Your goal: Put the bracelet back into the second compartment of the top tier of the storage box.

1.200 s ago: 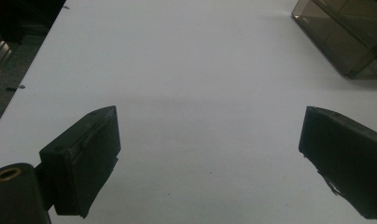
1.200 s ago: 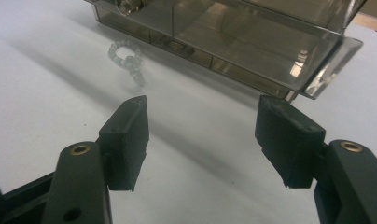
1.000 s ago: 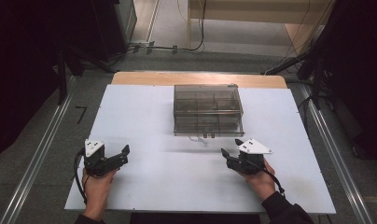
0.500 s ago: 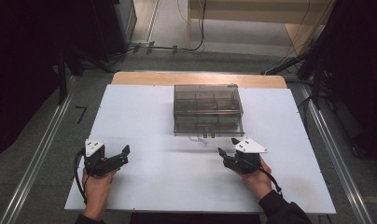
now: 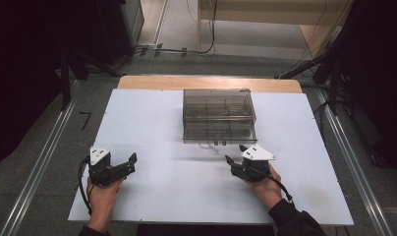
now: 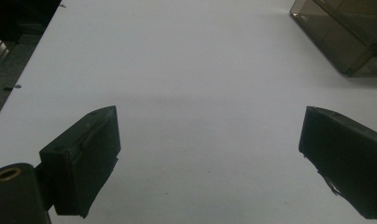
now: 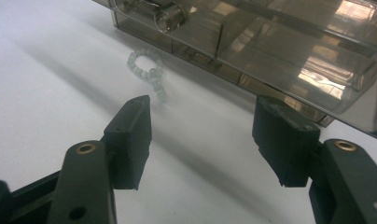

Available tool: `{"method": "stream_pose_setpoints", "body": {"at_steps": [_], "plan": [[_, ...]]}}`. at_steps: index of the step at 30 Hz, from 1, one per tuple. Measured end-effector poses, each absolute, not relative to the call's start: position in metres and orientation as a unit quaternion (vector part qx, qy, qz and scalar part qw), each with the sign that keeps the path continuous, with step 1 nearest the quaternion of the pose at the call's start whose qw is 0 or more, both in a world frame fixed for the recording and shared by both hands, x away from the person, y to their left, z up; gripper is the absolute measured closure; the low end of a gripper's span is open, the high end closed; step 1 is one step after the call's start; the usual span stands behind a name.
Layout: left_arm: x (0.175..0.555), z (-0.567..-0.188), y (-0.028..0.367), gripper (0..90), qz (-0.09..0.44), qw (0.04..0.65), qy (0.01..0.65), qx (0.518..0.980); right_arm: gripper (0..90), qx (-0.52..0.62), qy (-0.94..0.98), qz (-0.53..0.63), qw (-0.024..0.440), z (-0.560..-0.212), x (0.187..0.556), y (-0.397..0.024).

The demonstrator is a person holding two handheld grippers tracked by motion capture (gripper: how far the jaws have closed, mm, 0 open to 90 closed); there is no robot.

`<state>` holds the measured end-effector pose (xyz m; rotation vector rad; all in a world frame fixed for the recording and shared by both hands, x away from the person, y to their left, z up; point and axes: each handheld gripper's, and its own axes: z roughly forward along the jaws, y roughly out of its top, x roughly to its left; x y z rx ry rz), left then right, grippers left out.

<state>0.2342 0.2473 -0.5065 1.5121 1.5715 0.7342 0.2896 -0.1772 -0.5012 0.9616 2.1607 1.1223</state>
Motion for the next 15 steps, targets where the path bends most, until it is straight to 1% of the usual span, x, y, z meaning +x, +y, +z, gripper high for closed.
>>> {"method": "stream_pose_setpoints", "body": {"at_steps": [15], "plan": [[0.234,-0.506,0.247,5.8,0.288,0.410,0.623,0.600,40.4,0.345,0.802,0.413,0.260,-0.506,0.295,-0.165]]}}
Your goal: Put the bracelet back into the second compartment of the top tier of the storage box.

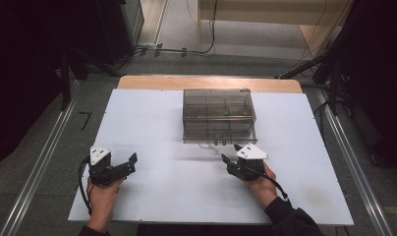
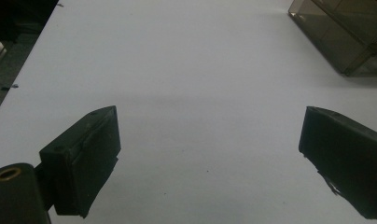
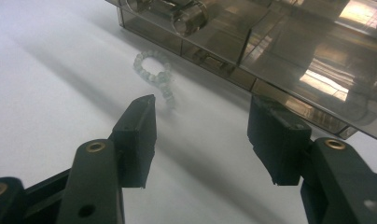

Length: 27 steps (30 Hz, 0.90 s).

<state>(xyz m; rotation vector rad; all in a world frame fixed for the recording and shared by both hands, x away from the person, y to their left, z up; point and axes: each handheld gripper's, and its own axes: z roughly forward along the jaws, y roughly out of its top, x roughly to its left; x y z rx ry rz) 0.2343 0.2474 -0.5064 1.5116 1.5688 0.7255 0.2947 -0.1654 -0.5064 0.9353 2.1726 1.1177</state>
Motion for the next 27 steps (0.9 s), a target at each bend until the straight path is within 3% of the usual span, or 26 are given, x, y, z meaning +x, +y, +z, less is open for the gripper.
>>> {"method": "stream_pose_setpoints", "body": {"at_steps": [27], "plan": [[0.235,-0.506,0.248,5.8,0.287,0.411,0.624,0.600,53.9,0.325,0.814,0.408,0.256,-0.512,0.300,-0.148]]}}
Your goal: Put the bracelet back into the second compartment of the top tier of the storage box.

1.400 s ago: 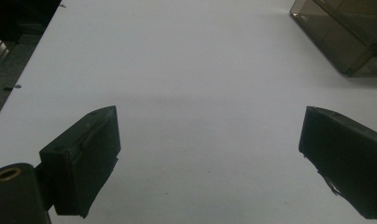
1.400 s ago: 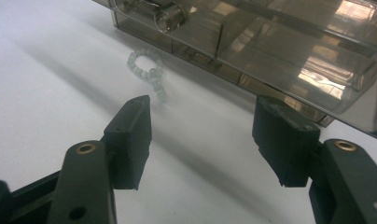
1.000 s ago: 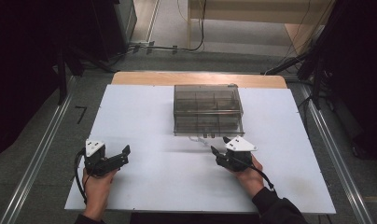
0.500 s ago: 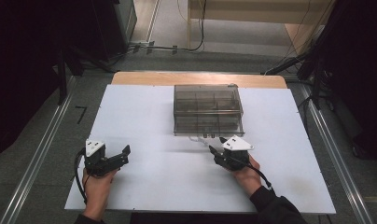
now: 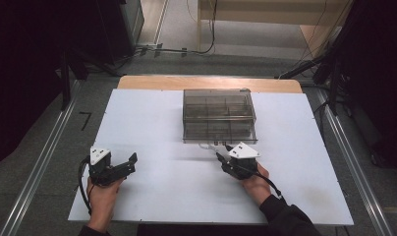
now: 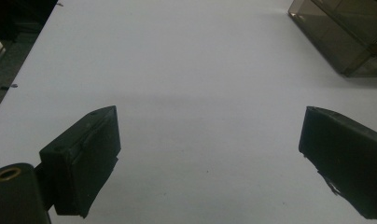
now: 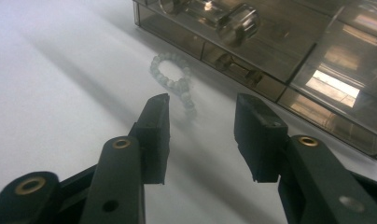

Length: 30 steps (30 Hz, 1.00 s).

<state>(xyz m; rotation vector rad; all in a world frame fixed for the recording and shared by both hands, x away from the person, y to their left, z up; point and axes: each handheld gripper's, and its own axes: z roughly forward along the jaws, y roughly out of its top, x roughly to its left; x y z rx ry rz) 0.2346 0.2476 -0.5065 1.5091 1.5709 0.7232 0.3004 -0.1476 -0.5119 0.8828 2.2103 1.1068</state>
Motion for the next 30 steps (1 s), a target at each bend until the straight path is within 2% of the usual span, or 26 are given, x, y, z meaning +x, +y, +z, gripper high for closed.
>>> {"method": "stream_pose_setpoints", "body": {"at_steps": [30], "plan": [[0.235,-0.506,0.248,5.8,0.284,0.412,0.624,0.600,72.0,0.322,0.832,0.387,0.232,-0.517,0.314,-0.136]]}}
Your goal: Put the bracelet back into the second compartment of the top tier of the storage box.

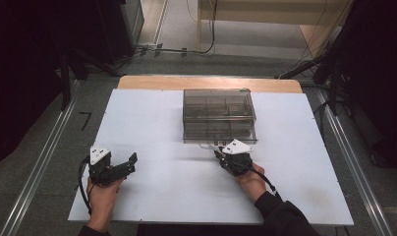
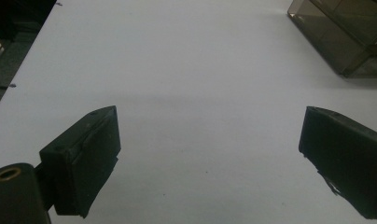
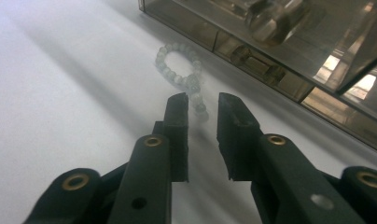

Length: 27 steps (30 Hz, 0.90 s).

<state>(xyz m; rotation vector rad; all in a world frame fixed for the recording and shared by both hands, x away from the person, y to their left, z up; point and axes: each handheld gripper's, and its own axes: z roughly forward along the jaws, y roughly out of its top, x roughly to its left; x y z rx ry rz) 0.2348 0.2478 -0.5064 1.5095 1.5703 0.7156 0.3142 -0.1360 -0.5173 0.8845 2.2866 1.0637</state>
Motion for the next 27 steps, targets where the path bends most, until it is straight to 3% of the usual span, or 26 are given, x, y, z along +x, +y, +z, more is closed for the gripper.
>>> {"method": "stream_pose_setpoints", "body": {"at_steps": [21,27], "plan": [[0.2353,-0.5067,0.2473,5.8,0.284,0.413,0.624,0.600,75.9,0.322,0.841,0.371,0.225,-0.5186,0.3185,-0.1321],[0.2353,-0.5067,0.2472,5.8,0.284,0.413,0.624,0.600,81.3,0.323,0.844,0.364,0.225,-0.5192,0.3191,-0.1305]]}}
